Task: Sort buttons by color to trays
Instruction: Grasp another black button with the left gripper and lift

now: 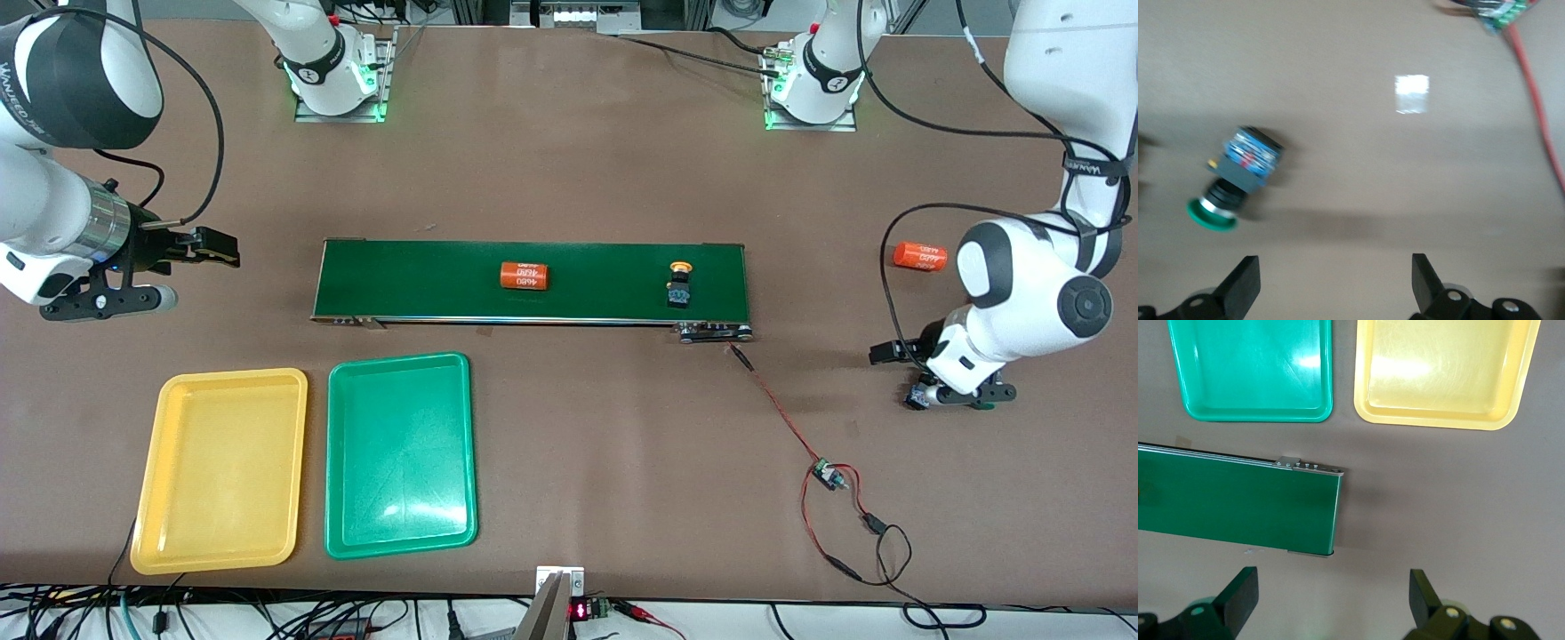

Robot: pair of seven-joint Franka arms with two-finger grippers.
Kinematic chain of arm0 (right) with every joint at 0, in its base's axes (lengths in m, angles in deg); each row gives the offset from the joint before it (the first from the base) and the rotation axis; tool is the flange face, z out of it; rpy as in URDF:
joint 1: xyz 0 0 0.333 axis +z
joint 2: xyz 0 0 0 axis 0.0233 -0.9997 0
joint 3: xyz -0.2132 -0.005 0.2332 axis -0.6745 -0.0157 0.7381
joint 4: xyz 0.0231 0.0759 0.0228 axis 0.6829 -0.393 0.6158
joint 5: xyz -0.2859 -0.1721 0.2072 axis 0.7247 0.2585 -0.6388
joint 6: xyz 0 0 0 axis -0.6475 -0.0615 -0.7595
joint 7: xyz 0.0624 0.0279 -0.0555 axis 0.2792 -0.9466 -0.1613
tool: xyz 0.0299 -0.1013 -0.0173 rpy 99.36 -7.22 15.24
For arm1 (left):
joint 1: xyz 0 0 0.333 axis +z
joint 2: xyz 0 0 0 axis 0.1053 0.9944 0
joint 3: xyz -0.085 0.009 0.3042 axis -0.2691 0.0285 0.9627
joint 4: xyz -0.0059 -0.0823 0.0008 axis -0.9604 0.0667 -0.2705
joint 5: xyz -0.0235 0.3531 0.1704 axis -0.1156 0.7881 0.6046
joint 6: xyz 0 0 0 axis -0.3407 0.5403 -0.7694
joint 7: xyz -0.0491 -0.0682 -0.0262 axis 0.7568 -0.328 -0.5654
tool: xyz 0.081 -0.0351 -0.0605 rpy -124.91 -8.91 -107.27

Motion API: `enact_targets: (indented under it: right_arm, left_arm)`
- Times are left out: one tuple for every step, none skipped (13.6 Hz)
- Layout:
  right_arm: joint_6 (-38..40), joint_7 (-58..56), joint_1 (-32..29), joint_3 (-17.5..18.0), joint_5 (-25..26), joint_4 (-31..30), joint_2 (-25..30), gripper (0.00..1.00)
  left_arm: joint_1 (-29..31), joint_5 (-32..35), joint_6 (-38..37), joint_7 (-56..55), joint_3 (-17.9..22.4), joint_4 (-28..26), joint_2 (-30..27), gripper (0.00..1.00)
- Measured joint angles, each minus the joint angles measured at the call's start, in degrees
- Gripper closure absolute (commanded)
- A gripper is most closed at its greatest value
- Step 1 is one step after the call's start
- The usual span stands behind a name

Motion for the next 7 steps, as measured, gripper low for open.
enact_targets:
  right_arm:
    - [0.00,0.00,0.00,0.00,0.00,0.00,0.00,0.00]
    - [0.00,0.00,0.01,0.00,0.00,0.02,0.00,0.00]
    - [0.00,0.00,0.03,0.00,0.00,0.05,0.00,0.00]
    - [0.00,0.00,0.06,0.00,0.00,0.07,0.00,0.00]
    - [0.00,0.00,0.07,0.00,0.00,0.07,0.00,0.00]
    - [0.00,0.00,0.08,0.00,0.00,0.07,0.00,0.00]
    - [-0.02,0.00,0.10,0.00,0.00,0.07,0.00,0.00]
  left_arm:
    - [1.26,1.04,0.02,2.68,0.20,1.66,1.74,0.00]
    - [2.72,1.86,0.03,5.81,0.29,3.24,3.35,0.00]
    - [3.95,1.99,0.04,9.26,0.32,4.72,4.77,0.00]
    - [4.66,1.99,0.05,11.90,0.32,5.95,5.84,0.00]
    - [4.87,1.99,0.05,13.18,0.32,6.82,6.58,0.00]
    - [4.78,1.99,0.10,13.75,0.24,7.35,7.03,0.00]
    - [4.58,2.04,0.67,13.92,0.16,7.51,7.39,0.00]
